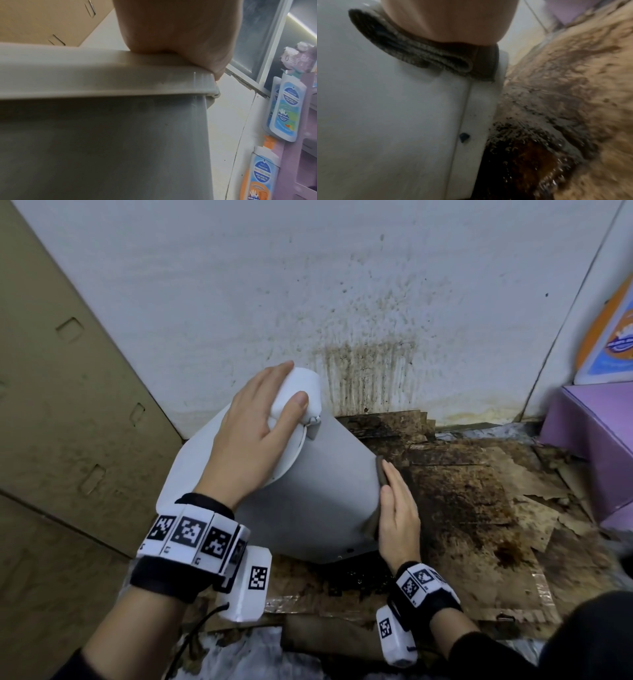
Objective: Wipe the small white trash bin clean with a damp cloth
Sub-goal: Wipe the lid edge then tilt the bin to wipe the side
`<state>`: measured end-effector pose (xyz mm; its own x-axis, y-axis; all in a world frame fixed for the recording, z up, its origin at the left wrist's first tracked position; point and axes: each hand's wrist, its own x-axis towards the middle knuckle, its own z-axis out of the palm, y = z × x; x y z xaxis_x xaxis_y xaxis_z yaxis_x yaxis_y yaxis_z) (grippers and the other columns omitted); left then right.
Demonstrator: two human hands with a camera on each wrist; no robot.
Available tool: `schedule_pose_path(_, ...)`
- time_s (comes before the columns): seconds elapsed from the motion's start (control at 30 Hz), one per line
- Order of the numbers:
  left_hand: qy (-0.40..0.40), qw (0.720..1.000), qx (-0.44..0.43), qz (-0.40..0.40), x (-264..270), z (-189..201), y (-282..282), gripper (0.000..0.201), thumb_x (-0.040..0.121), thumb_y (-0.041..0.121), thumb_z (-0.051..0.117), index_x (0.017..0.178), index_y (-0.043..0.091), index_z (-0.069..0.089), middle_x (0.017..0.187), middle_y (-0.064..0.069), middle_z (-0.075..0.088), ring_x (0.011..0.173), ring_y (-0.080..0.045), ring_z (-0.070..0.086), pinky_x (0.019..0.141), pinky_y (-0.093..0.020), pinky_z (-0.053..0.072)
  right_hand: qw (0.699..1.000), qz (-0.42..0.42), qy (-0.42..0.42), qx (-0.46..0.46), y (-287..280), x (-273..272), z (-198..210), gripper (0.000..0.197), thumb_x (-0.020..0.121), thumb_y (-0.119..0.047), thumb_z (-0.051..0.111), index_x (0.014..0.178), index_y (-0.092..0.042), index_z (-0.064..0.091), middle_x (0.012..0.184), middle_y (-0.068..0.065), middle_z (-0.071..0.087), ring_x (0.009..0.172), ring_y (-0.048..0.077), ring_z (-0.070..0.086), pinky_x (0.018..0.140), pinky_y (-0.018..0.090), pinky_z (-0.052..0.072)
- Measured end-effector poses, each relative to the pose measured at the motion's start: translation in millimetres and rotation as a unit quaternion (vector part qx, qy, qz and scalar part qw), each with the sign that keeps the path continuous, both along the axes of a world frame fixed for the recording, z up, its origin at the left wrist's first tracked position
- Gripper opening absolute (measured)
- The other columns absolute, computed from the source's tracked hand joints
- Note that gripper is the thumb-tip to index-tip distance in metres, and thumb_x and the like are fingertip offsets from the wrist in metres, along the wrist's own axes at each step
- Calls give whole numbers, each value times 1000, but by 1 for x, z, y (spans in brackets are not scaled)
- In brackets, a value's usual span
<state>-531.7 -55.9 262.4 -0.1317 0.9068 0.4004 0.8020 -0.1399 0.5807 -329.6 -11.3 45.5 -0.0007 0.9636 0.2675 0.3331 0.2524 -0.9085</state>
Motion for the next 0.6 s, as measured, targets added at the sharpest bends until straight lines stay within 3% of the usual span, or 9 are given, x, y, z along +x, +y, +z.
schedule_pose_path(0.1,9,1000,2,2,2,0,0,51,105,52,39,153,33,38,154,15,41,143,-7,35,118,-40,31,997,-36,27,-62,2,6,-15,55,105,-44,28,155,-29,47,160,-10,45,147,2,35,125,45,29)
schedule_pose_path(0.3,13,1000,8,17,1,-2,0,50,106,51,38,153,33,38,154,14,41,142,-7,35,117,-39,31,994,-93,29,-43,-3,-15,-4,64,100,-48,23,152,-23,52,159,-5,48,150,13,37,125,47,24)
schedule_pose_path(0.6,34,999,19,6,7,-4,5,53,104,51,38,153,29,40,154,12,42,142,-8,36,118,-33,29,993,3,32,113,-14,-81,95,56,107,-36,26,154,-17,49,160,0,48,151,14,39,122,48,32)
